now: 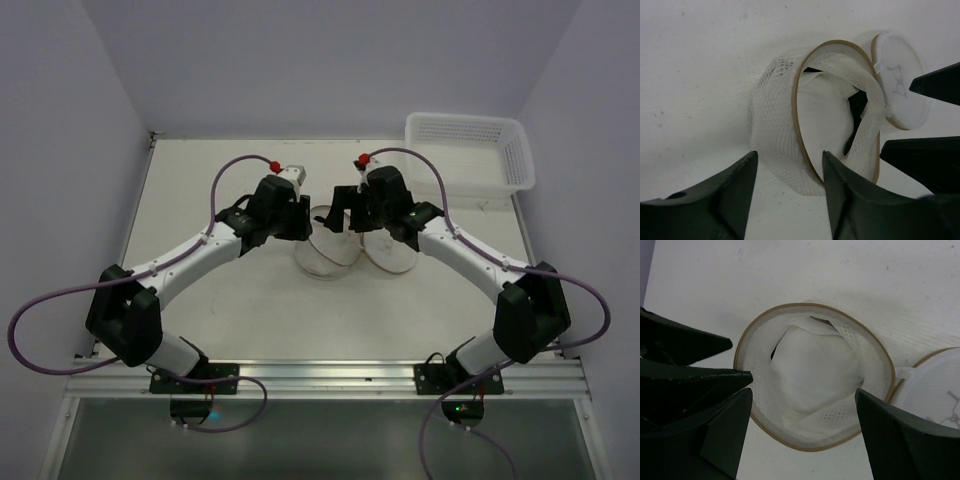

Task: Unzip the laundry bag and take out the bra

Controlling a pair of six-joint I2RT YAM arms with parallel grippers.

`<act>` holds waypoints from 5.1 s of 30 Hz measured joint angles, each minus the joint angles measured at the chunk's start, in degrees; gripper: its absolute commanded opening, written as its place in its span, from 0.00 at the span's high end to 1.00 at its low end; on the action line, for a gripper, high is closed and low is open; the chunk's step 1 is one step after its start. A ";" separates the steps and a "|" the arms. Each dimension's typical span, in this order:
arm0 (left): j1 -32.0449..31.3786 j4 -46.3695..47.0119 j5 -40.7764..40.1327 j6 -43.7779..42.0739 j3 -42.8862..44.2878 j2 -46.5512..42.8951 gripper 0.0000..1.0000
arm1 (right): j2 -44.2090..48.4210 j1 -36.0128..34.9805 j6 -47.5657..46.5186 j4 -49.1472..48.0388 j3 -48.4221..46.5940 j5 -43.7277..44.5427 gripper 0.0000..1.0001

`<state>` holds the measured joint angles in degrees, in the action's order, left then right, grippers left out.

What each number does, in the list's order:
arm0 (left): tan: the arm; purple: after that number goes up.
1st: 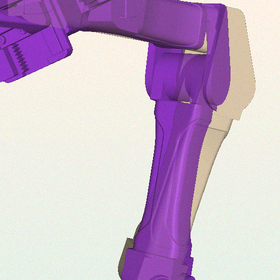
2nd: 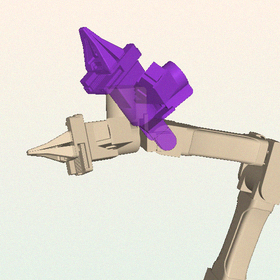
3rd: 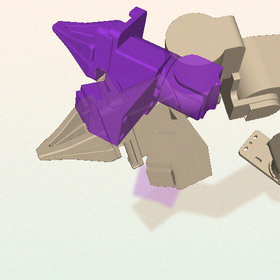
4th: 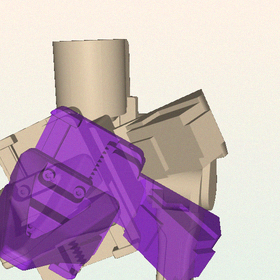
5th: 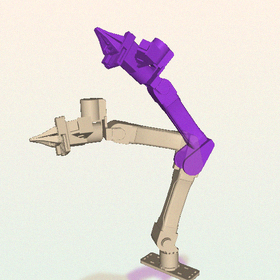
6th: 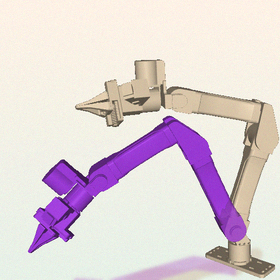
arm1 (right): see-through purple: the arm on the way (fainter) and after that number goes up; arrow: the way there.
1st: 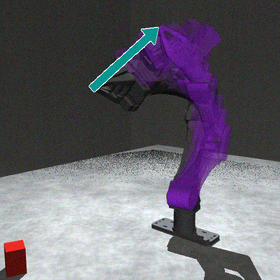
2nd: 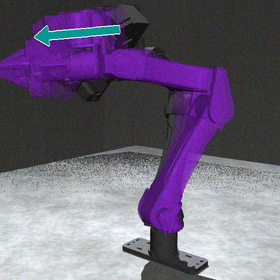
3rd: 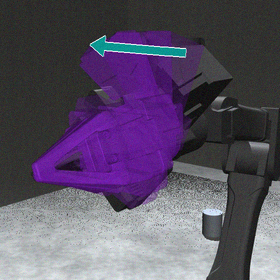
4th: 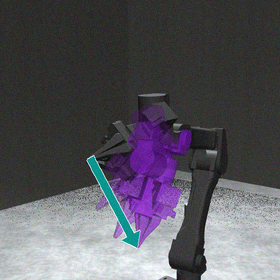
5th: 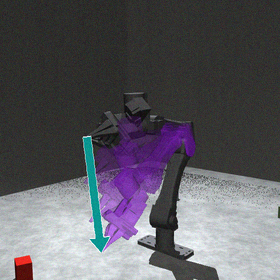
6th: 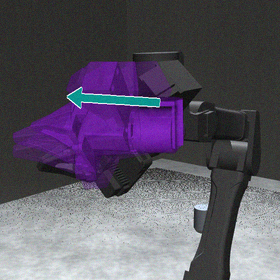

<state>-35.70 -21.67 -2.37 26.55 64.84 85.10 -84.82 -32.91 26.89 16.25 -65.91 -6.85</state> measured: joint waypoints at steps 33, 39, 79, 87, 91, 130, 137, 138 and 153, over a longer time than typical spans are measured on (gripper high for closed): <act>1.99 4.48 4.07 2.84 -10.16 -2.40 1.00 | -19.04 -7.54 -3.19 -7.56 -2.23 5.92 0.13; 2.34 3.15 3.61 2.91 -11.13 -5.42 1.00 | -18.34 -6.75 -0.87 -9.07 -0.79 5.81 0.13; 2.71 4.42 5.20 4.57 -11.61 -1.20 1.00 | -9.62 -5.88 -7.41 -4.15 -0.76 -4.39 1.00; 3.08 4.26 5.60 4.66 -9.11 0.15 1.00 | 1.09 -4.04 -10.97 -1.97 -0.42 -10.95 1.00; 3.26 4.26 6.23 5.40 -9.03 -0.20 1.00 | 4.68 1.88 -7.37 -6.60 3.61 -16.98 1.00; 5.66 9.79 11.52 8.35 -16.44 -5.62 1.00 | 6.32 10.19 -2.19 -8.31 -15.93 -4.44 1.00; 5.68 9.81 11.54 8.31 -16.44 -5.62 1.00 | 4.74 21.70 -3.80 -6.27 -25.33 5.11 1.00; 5.68 9.79 11.54 8.31 -16.44 -5.64 1.00 | 3.67 23.50 -3.61 -6.19 -26.16 6.01 1.00; 5.68 8.35 12.22 7.58 -13.68 -4.26 1.00 | -29.66 38.71 -1.46 -2.89 -37.48 12.90 1.00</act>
<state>-30.02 -13.32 9.85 34.13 51.16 80.84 -114.48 5.80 25.43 13.37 -103.39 6.04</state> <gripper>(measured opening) 0.009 0.041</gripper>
